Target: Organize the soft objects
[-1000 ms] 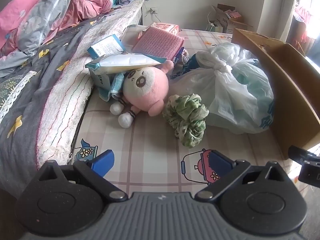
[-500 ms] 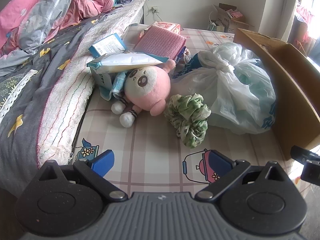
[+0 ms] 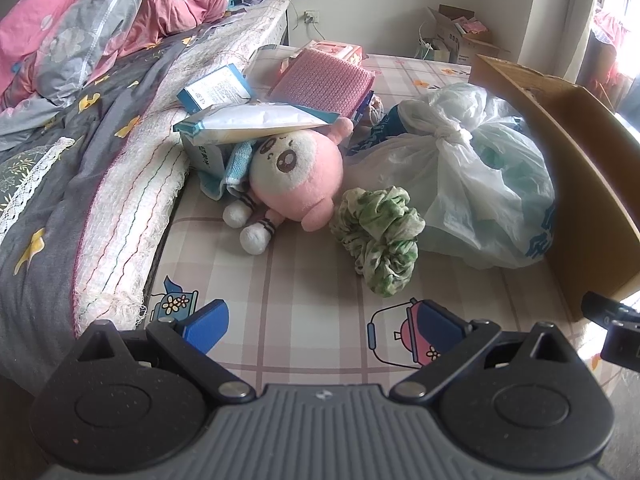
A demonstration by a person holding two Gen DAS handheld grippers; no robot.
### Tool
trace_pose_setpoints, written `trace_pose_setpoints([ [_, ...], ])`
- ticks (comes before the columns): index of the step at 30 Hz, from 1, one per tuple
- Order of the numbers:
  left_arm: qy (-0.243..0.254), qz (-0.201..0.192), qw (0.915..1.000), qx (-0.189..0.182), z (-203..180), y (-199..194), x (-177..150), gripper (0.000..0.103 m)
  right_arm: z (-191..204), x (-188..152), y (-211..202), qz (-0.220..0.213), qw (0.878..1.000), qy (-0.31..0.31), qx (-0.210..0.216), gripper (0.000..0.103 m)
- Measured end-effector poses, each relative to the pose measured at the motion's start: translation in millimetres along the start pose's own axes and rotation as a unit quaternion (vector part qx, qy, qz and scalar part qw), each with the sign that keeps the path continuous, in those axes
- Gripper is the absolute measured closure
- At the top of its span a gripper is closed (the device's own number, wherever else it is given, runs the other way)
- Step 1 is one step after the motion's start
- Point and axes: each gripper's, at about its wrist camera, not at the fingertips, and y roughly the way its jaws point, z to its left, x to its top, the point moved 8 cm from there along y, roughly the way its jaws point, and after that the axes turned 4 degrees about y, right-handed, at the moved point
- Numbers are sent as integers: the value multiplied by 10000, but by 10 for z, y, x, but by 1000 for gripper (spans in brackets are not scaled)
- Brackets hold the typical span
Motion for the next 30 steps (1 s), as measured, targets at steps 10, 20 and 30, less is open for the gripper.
trace_pose_setpoints([
  [10, -21, 22, 10000, 16, 23, 19, -12, 2, 49, -1, 19, 27, 10000, -86, -33, 1],
  [20, -32, 53, 10000, 18, 40, 31, -18, 2, 58, -2, 21, 33, 9999, -87, -39, 1],
  [30, -35, 64, 10000, 27, 48, 36, -24, 2, 59, -3, 22, 35, 9999, -86, -38, 1],
])
